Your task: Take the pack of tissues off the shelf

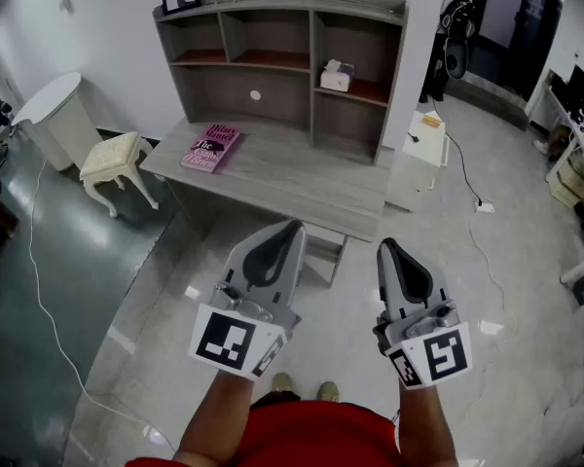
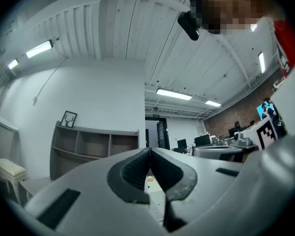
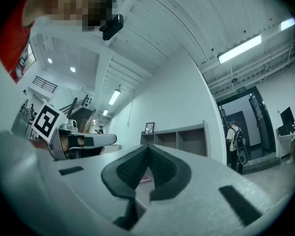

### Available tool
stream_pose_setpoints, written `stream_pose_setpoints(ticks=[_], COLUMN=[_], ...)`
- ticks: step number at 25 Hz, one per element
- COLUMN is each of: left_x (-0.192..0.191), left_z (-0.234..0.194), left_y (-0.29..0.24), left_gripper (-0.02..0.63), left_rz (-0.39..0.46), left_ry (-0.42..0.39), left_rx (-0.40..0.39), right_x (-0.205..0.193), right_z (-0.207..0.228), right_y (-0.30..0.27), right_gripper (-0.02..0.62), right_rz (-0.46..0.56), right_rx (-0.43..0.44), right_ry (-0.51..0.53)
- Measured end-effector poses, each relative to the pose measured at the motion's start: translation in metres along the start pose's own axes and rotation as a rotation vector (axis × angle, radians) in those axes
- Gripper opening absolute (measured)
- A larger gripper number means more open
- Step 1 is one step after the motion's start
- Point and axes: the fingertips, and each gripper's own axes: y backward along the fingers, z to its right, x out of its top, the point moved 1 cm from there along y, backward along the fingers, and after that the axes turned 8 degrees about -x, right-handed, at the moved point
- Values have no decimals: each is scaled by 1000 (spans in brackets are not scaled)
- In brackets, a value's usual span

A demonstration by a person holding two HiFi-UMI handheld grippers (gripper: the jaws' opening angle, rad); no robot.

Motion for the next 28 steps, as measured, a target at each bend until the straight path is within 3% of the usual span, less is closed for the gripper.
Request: stream_pose_setpoints(ticks=[18, 28], left_x=[-17, -40], left_z=[-72, -112], left_y=[25, -43], left_gripper=[12, 14], left_rz=[7, -4], left_ry=[50, 63], left_rx=[-17, -23], right_x=[-28, -48], right_z=[-63, -19], right_y=[-36, -82], right_gripper=[5, 5], right_rz=[-49, -51], right_rx=[-31, -72], right_ry=[23, 24])
